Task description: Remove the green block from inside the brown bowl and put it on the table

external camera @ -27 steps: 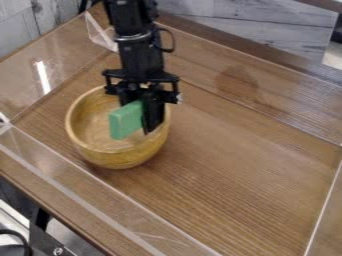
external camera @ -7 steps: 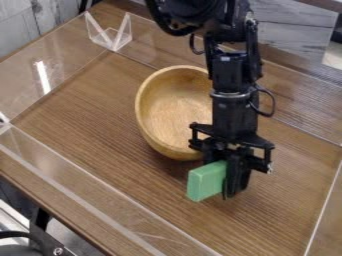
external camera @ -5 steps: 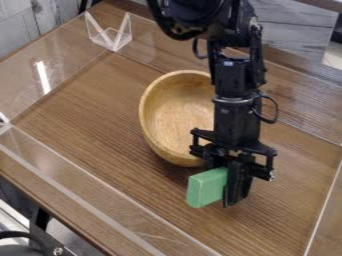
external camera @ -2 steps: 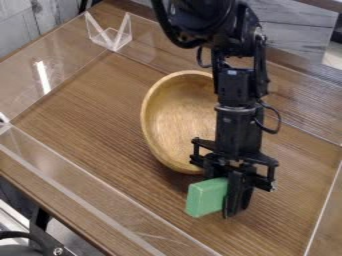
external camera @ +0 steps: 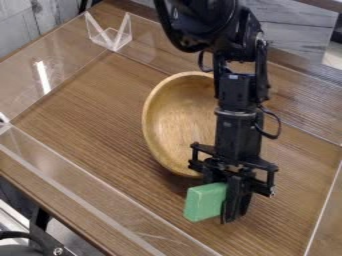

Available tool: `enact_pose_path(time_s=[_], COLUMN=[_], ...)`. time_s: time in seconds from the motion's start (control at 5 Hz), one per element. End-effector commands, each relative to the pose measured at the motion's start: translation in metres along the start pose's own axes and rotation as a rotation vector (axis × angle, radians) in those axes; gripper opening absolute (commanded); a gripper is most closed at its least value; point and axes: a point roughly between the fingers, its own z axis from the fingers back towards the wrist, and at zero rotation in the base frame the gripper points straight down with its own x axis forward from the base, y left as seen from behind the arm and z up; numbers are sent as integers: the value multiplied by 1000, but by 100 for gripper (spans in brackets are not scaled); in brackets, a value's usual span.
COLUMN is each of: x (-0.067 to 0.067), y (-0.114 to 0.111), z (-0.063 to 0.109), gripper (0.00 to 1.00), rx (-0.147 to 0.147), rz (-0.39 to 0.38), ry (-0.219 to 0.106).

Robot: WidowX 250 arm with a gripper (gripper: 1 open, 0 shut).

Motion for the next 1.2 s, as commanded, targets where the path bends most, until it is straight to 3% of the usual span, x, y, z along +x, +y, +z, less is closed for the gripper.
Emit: enact_pose_path(time_s=[0.0, 1.0], x=[0, -5], y=[-5, -6], z=[4, 5], gripper=[0, 0], rx=[0, -2], rz=[-13, -13], ry=[-4, 63])
